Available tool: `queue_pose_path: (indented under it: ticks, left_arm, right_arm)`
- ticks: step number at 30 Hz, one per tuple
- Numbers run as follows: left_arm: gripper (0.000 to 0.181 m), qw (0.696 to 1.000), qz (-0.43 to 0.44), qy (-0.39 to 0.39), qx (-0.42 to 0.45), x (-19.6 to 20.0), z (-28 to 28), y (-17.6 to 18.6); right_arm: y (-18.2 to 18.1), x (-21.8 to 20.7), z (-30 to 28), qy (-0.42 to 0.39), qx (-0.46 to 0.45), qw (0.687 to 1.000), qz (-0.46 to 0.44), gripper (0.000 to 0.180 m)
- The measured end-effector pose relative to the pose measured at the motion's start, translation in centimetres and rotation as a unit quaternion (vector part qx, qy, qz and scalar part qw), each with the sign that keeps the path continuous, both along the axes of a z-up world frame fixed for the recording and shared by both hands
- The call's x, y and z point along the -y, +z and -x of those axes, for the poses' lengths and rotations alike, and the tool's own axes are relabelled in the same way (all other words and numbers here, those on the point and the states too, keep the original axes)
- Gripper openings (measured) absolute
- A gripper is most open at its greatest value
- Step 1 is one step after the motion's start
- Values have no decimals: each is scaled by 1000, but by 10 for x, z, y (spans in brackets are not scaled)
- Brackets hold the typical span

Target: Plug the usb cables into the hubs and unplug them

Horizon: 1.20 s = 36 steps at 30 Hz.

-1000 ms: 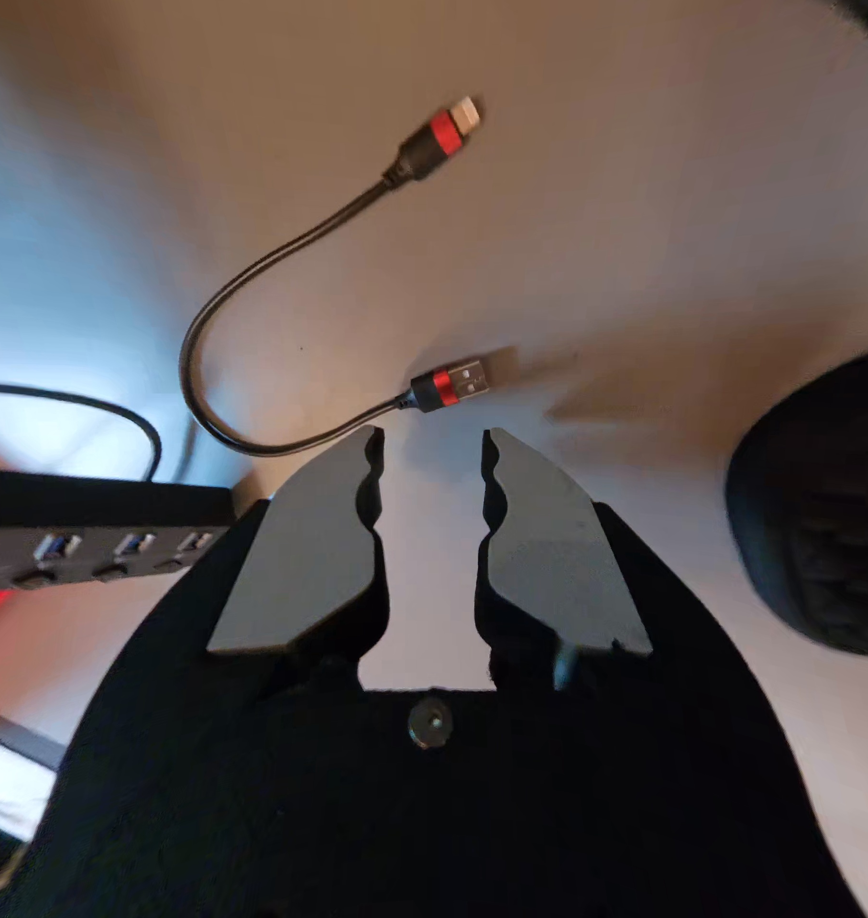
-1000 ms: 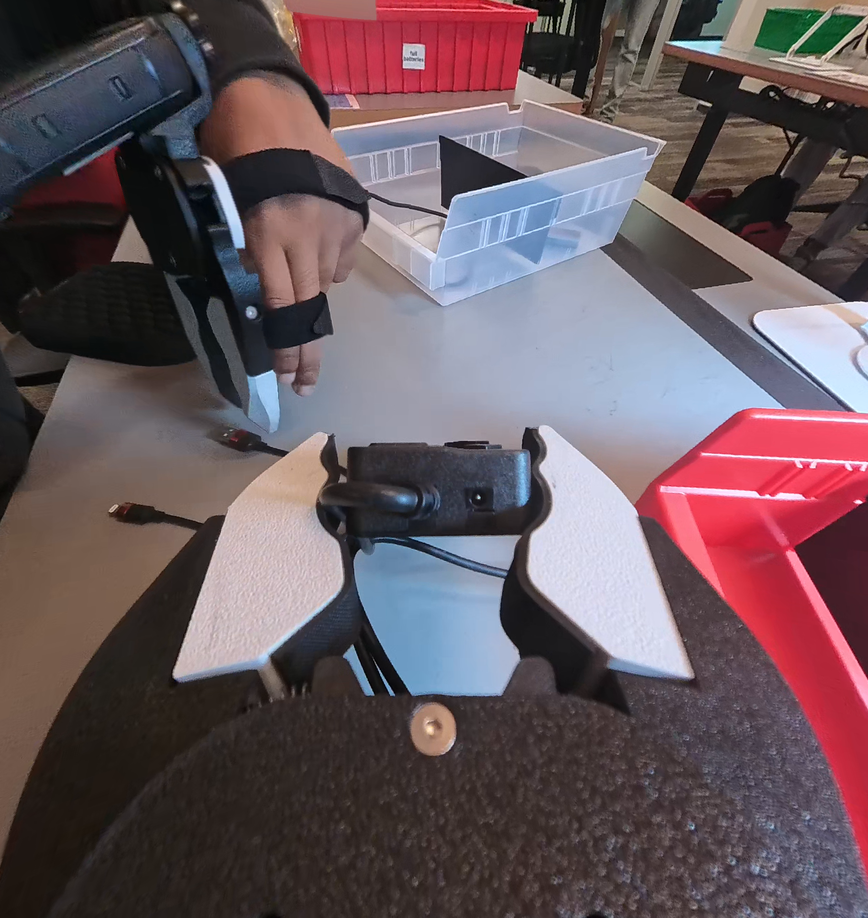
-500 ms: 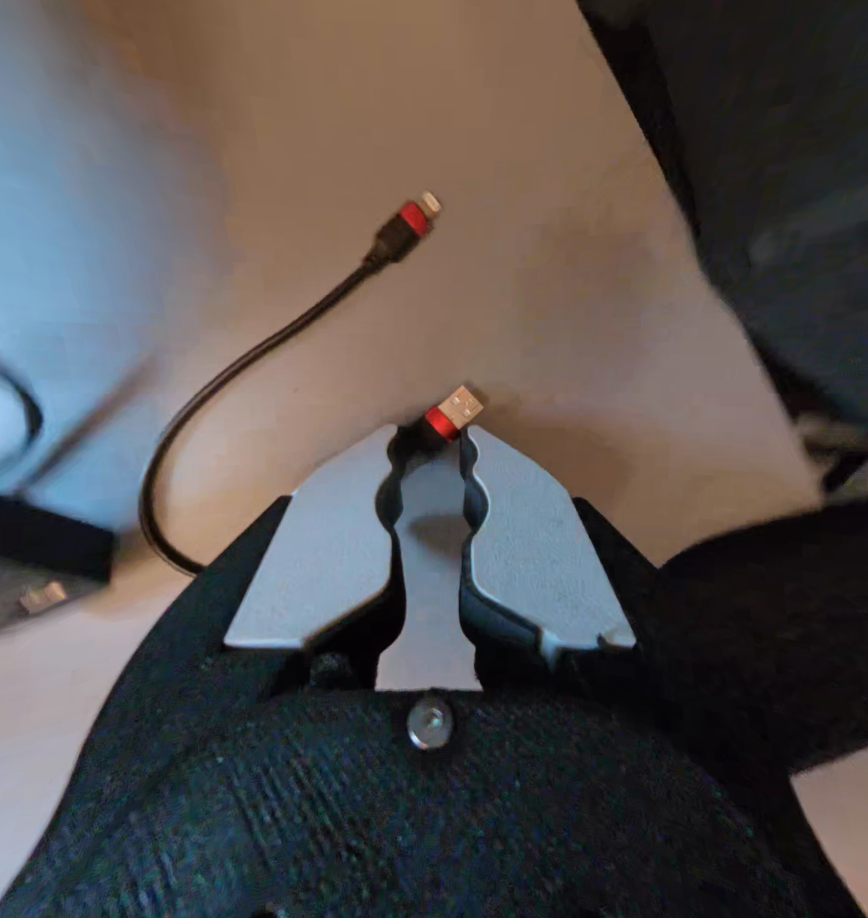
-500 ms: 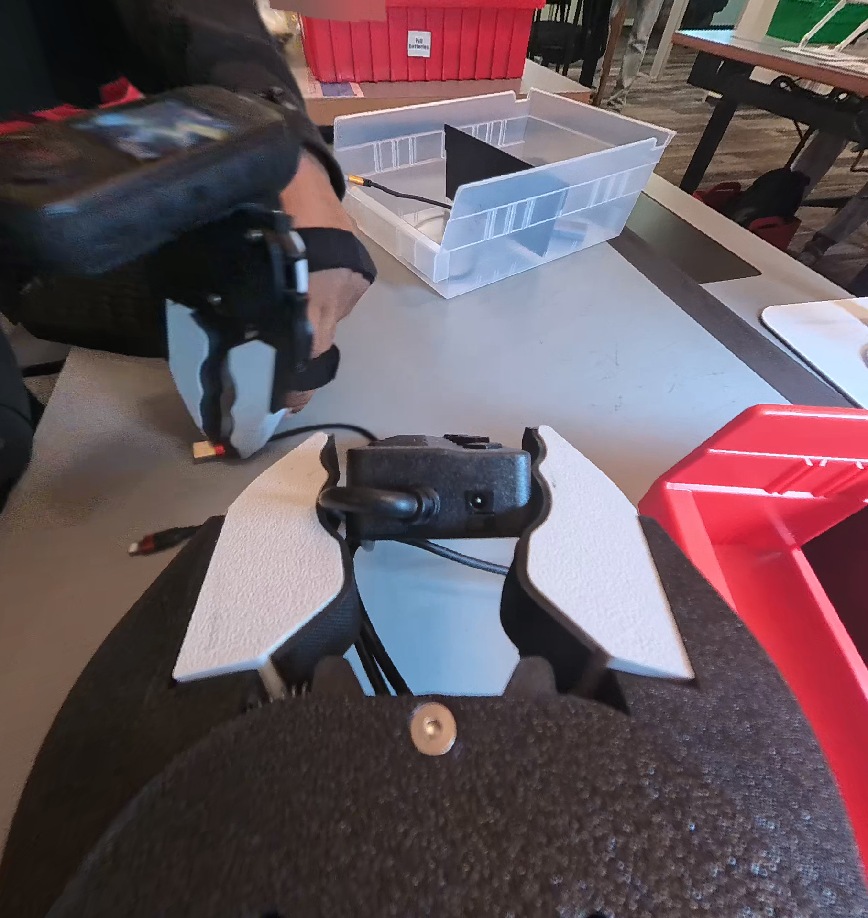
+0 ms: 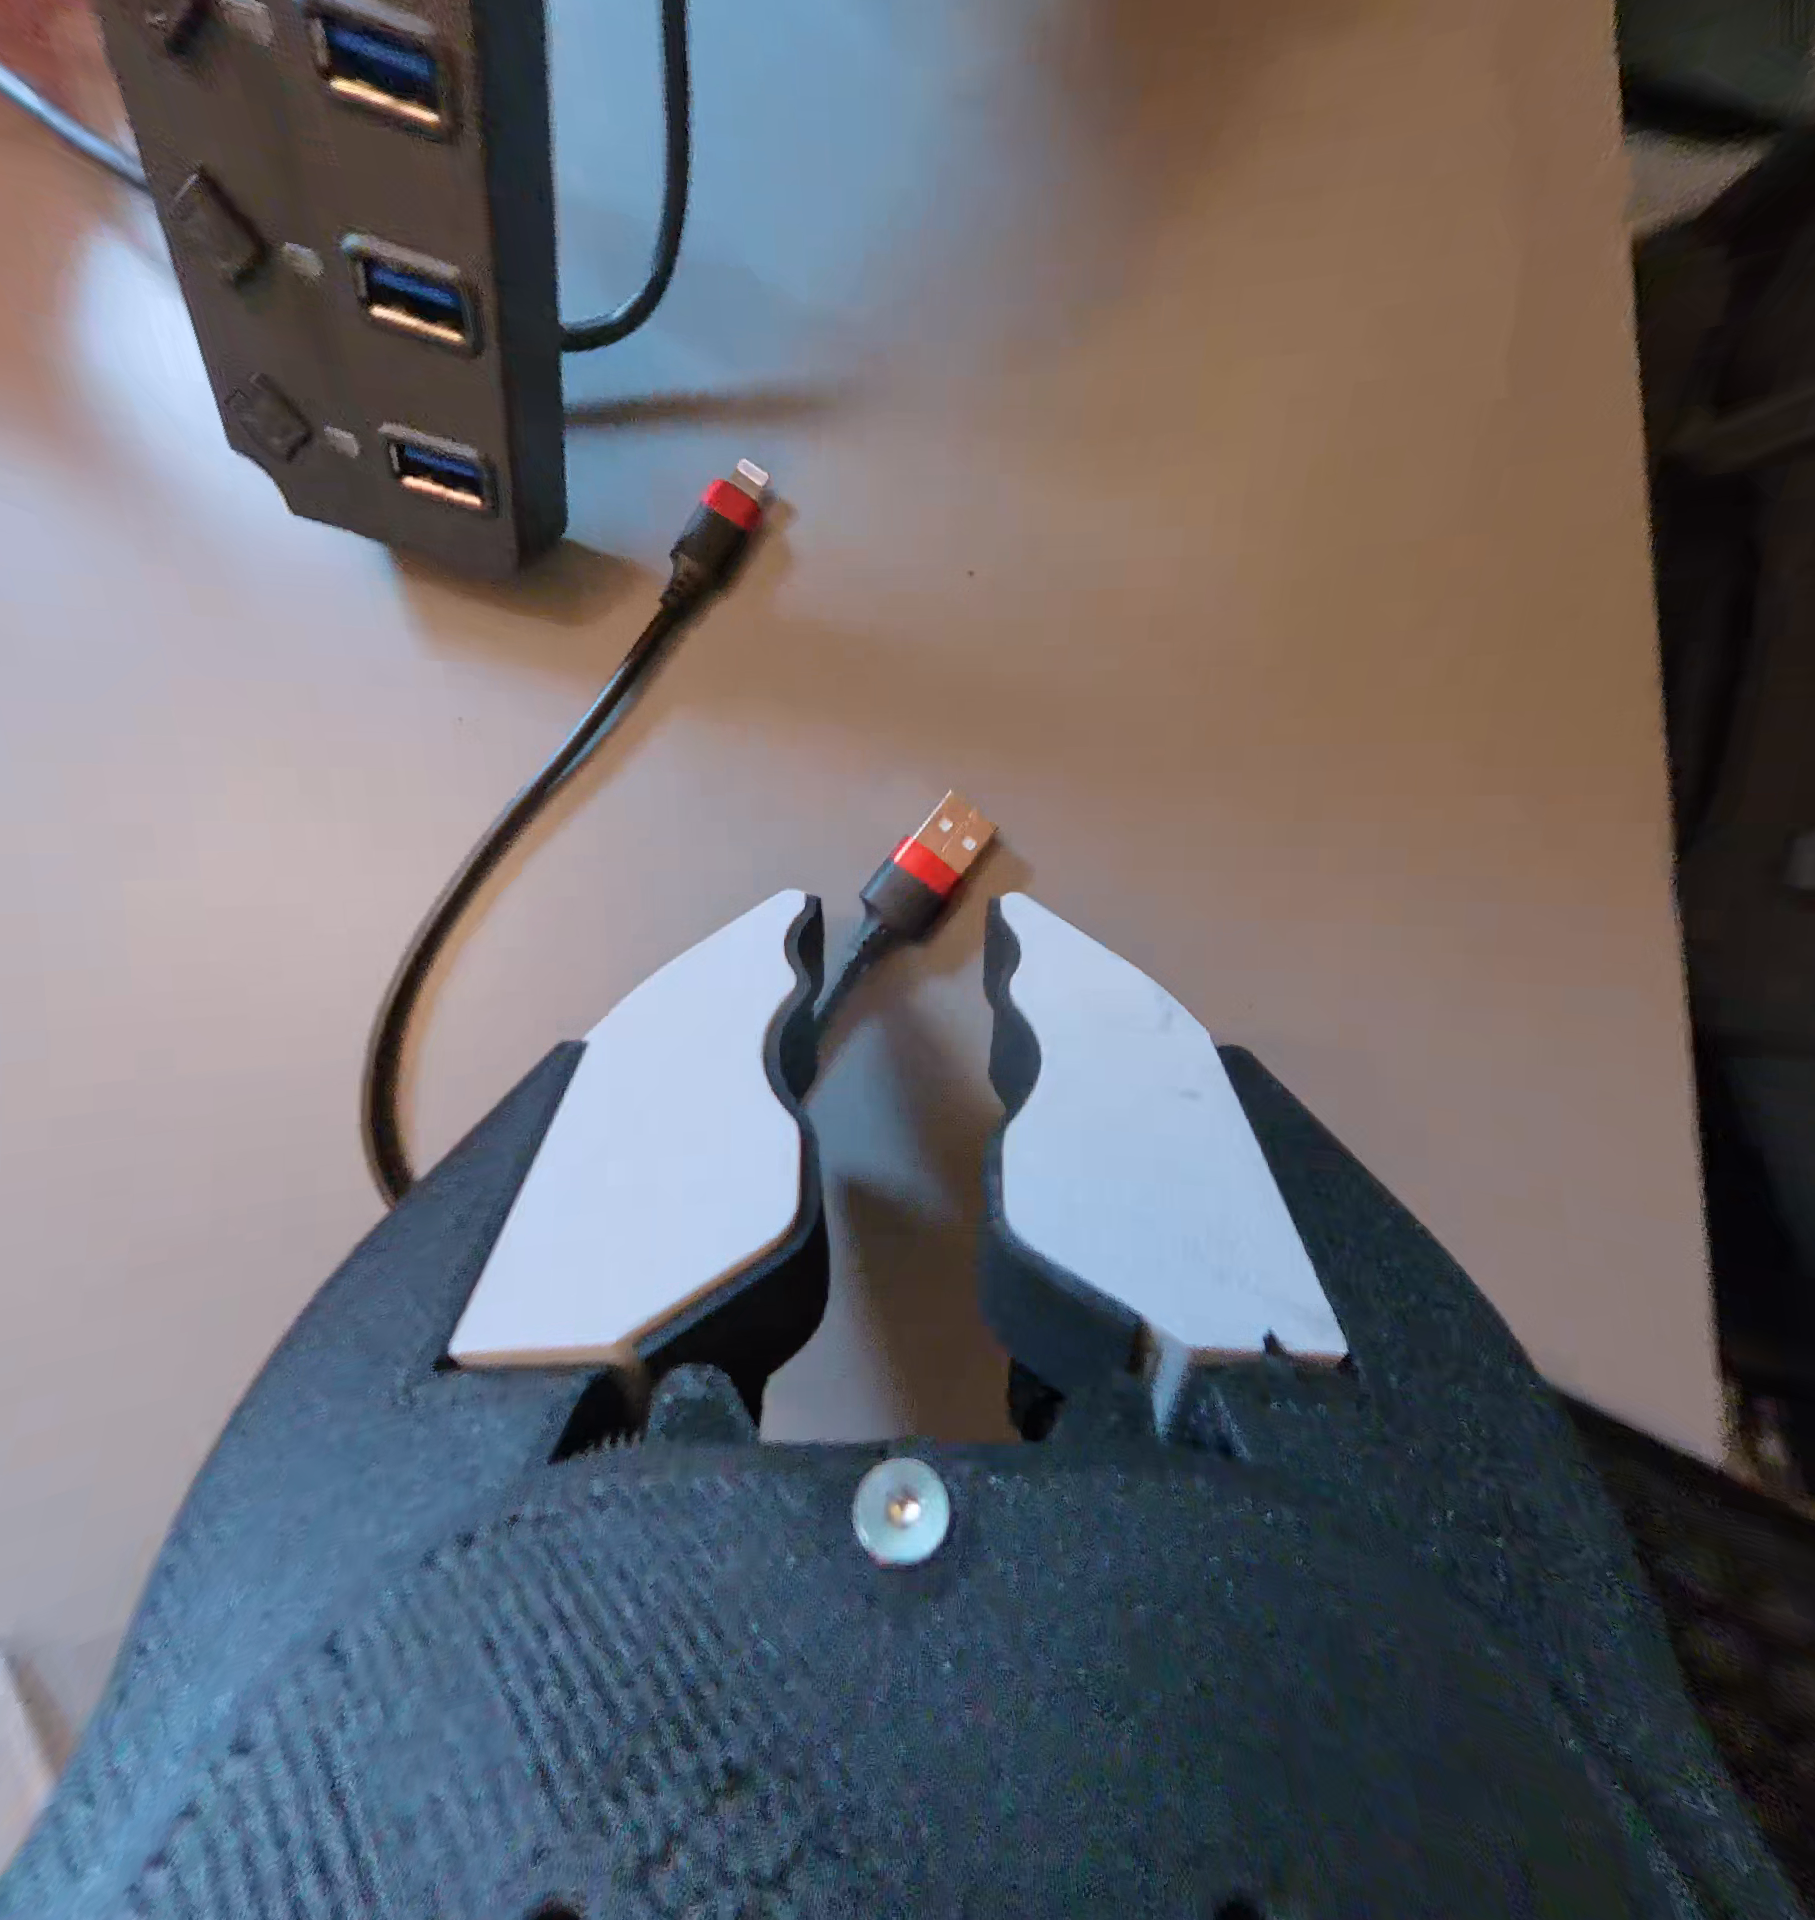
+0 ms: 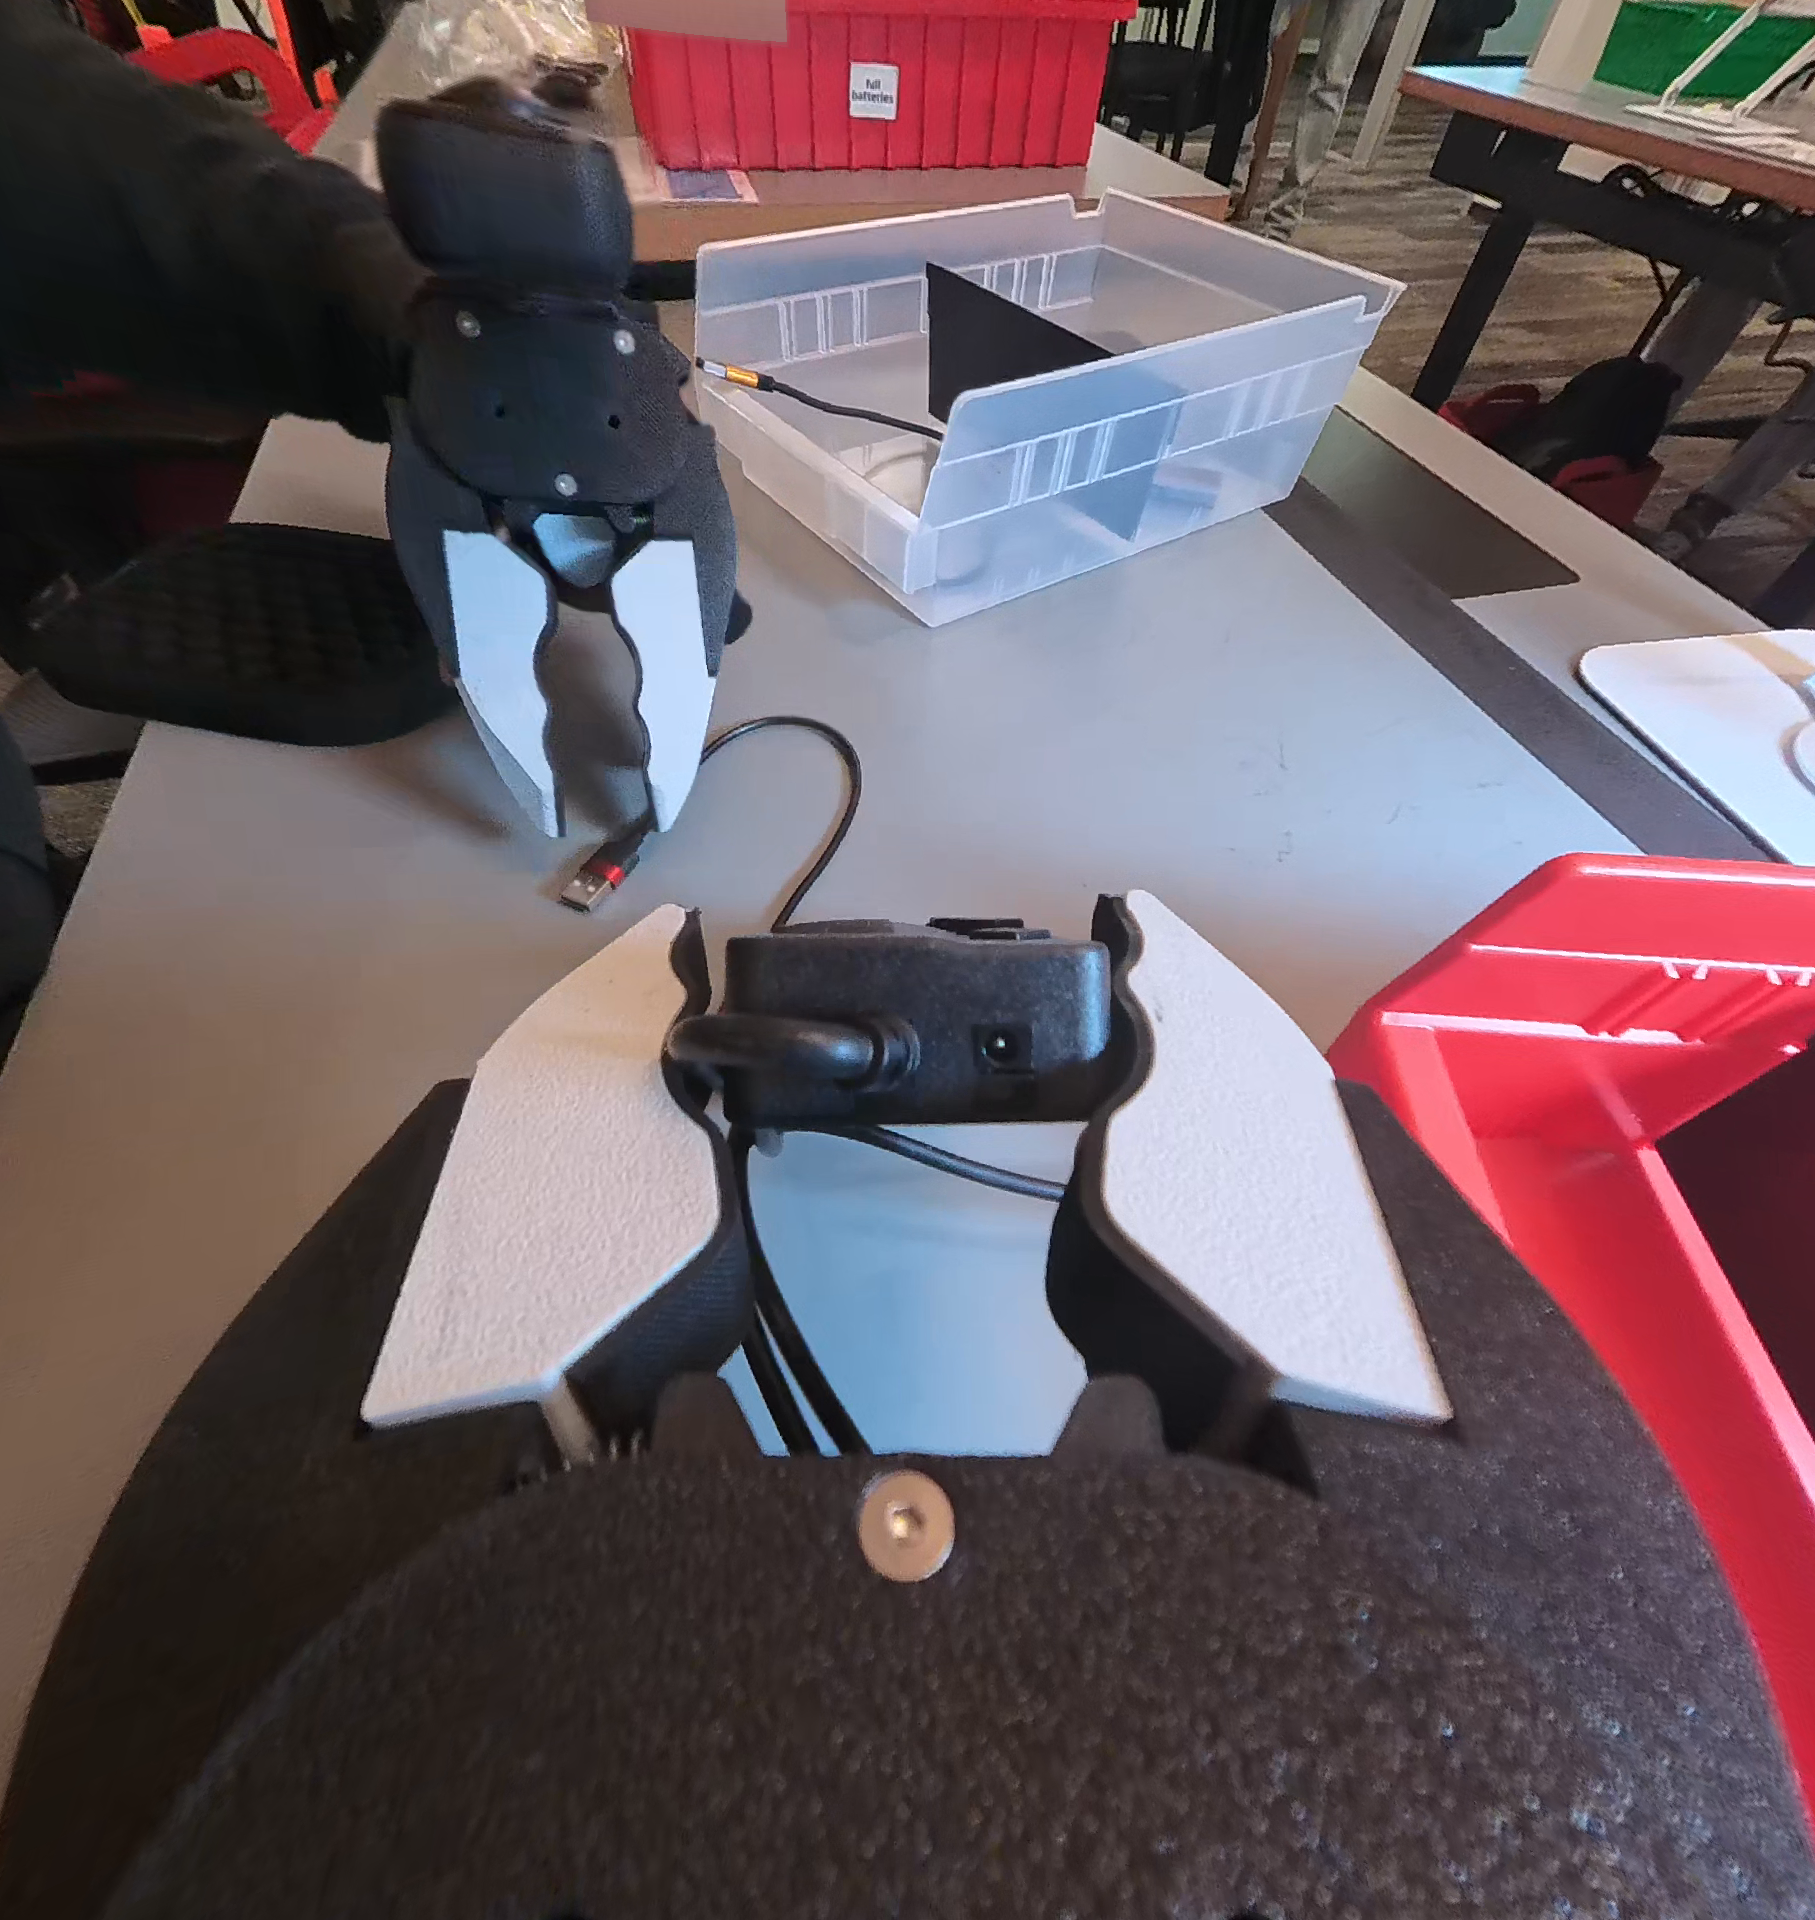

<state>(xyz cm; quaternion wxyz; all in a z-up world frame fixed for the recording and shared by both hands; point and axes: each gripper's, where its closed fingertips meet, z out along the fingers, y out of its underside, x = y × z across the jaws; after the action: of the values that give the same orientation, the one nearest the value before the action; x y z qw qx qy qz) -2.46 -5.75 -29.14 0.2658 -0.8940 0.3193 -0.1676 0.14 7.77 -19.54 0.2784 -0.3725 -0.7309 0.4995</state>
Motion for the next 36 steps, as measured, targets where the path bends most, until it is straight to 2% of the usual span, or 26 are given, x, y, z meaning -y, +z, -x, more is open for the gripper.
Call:
queue_pose_path:
  ticks: [1,6,8,12,13,18,22,26,33,36]
  left_arm:
    - [30,1000,-4,-20,-15,1,1,-2]
    - [35,988,10,-118,-100,4,9,-13]
    - [33,986,15,-135,-101,0,9,-12]
    - [14,987,30,-134,-83,-5,7,-13]
    - [7,988,24,-125,-83,-9,8,-14]
    - [6,998,6,-54,-28,-16,8,-6]
    - [6,998,-34,34,37,-22,22,24]
    - [6,986,-83,115,90,-31,38,52]
    - [6,974,-141,159,84,-46,50,68]
    - [6,957,-200,199,62,-52,74,105]
  right_arm:
    - [0,1,0,0,-1,1000,0,71]
    - [1,2,0,3,-2,1000,2,71]
    - [1,3,-1,8,-3,1000,3,71]
    - [2,8,-8,41,-21,999,5,71]
    - [2,9,-10,50,-23,998,7,71]
    - [0,12,-14,72,-24,997,11,71]
    - [1,13,-15,75,-26,997,13,71]
    - [2,15,-14,77,-27,997,14,71]
    - [4,15,-13,68,-32,997,7,71]
    - [6,12,-12,61,-35,998,8,71]
